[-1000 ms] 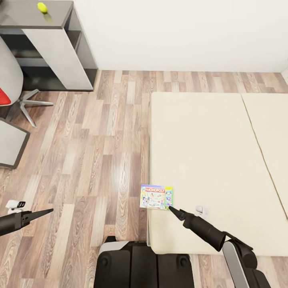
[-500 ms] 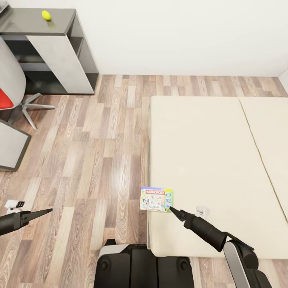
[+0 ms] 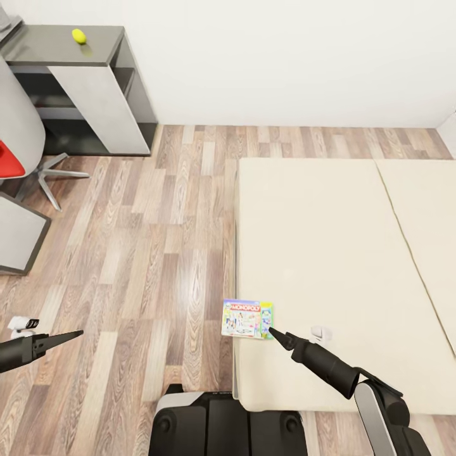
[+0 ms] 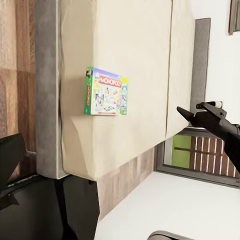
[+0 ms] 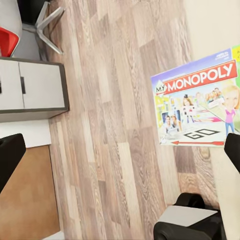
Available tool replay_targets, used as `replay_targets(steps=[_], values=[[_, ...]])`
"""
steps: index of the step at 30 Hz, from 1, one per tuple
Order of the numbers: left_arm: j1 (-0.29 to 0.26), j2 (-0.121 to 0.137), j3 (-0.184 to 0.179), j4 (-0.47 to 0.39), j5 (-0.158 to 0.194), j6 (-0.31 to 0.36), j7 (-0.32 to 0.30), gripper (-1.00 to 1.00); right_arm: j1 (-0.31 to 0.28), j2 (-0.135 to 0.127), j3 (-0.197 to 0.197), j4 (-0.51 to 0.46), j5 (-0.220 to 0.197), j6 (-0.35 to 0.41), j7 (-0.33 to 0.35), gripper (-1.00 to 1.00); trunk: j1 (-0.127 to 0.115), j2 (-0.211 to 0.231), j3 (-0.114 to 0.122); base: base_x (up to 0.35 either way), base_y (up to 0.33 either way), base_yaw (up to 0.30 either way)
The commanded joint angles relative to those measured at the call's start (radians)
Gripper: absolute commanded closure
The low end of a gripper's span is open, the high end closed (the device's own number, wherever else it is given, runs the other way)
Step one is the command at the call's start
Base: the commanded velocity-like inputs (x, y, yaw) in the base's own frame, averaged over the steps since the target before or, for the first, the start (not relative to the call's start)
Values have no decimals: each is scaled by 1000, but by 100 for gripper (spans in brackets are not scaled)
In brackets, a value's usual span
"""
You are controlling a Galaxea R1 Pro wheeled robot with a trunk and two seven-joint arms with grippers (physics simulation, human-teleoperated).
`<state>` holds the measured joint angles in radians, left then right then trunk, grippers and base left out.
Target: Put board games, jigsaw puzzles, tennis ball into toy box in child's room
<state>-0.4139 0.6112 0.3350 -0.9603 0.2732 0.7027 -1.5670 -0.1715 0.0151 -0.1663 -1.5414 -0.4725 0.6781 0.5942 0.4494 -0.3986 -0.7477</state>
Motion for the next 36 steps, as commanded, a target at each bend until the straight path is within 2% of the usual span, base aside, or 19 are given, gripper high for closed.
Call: replay_targets(steps=[1, 36], values=[[0, 0, 0, 0, 0, 11, -4, -100, 0, 1, -2, 0, -3, 7, 2, -100, 1, -1, 1, 0, 0, 0], [0, 2, 0, 0, -1, 9, -4, -100, 0, 1, -2, 0, -3, 6, 2, -100, 1, -1, 58, 0, 0, 0]])
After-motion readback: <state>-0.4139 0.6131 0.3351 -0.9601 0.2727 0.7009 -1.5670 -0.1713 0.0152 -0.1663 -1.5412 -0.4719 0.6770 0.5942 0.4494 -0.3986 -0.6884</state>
